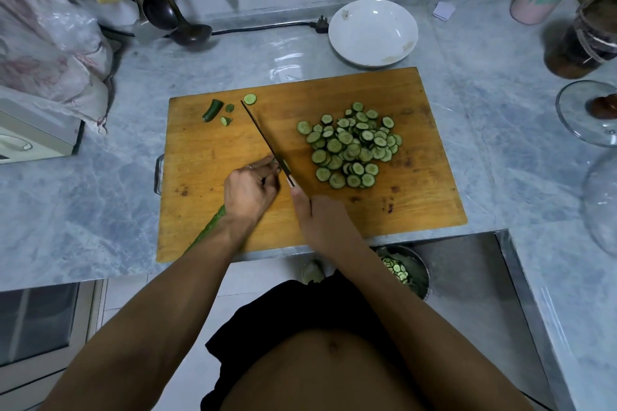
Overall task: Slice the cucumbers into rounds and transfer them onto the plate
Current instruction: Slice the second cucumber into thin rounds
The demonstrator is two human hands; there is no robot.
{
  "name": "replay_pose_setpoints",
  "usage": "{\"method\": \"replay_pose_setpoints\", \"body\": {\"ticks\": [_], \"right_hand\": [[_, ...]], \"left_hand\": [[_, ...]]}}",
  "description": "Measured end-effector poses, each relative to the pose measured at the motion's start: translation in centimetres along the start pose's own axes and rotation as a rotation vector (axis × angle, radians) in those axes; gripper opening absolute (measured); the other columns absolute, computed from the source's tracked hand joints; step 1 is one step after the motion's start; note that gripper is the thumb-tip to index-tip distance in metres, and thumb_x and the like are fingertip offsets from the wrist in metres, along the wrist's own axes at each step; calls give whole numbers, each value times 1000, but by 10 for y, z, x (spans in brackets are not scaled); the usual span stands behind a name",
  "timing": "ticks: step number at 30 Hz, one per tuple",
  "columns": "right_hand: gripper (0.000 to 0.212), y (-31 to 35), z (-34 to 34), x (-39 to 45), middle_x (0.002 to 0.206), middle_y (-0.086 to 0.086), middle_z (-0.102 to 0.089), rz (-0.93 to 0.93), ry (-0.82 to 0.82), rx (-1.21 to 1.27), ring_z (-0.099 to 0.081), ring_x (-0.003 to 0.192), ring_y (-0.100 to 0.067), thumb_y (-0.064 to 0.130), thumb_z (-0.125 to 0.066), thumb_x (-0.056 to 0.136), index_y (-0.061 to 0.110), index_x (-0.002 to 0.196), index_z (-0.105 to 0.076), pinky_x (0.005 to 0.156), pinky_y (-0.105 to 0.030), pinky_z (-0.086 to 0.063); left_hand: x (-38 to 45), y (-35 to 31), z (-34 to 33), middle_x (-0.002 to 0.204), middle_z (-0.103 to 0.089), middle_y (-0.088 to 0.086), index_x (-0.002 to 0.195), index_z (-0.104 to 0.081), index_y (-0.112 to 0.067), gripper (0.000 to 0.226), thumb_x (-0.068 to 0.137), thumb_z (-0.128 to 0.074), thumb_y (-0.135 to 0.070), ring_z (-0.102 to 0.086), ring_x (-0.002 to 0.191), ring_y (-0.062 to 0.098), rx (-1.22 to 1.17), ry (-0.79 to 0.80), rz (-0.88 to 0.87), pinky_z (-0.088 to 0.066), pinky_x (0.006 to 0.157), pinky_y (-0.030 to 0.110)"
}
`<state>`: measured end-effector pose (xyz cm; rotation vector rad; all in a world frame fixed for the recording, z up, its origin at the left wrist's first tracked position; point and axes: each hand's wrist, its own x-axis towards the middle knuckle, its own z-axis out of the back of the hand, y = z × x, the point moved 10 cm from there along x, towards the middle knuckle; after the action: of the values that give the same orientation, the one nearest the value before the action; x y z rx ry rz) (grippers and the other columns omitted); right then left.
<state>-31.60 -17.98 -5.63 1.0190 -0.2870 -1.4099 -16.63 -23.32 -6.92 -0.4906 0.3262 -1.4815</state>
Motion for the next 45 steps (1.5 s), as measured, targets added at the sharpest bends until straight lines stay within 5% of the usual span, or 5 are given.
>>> {"method": "replay_pose_setpoints", "body": {"ticks": [7, 13, 23, 35, 45], "right_hand": [[67, -12, 3, 8, 68, -7, -57, -52, 0, 70, -54, 66, -23, 52, -24, 104, 8, 66, -55, 59, -32, -33], [68, -29, 30, 0, 64, -7, -58, -79, -68, 77, -53, 60, -20, 54, -23, 103, 8, 65, -54, 57, -31, -35], [67, -16, 25, -20, 61, -11, -56, 24, -7, 21, -51, 57, -22, 50, -26, 104, 6, 61, -50, 57, -33, -28], [61, -7, 19, -25, 61, -6, -50, 57, -2, -21, -51, 63, -24, 51, -26, 104, 15, 57, -41, 60, -29, -31], [62, -5, 17, -18, 57, -5, -49, 57, 5, -16, -50, 58, -23, 53, -28, 103, 14, 56, -41, 57, -30, -34]], "left_hand": [[0, 8, -4, 116, -70, 1, 106, -75, -14, 23, 87, -65, -11, -65, 111, 13, -80, 1, 38, -50, 99, 28], [-8, -2, 6, 119, -70, -1, 108, -76, -20, 22, 88, -67, -16, -67, 103, 22, 34, -51, -34, -57, 81, 35], [-5, -17, -4, 117, -71, 3, 109, -75, -15, 26, 88, -61, -16, -66, 108, 21, -13, -40, -70, -55, 87, 32], [-5, -12, -2, 96, -75, 8, 84, -76, -7, 19, 80, -57, -4, -69, 84, 30, -16, -90, 76, -50, 64, 30], [-4, -7, -7, 97, -75, 9, 83, -75, -4, 22, 78, -54, -5, -71, 87, 26, -121, -60, 32, -52, 70, 27]]}}
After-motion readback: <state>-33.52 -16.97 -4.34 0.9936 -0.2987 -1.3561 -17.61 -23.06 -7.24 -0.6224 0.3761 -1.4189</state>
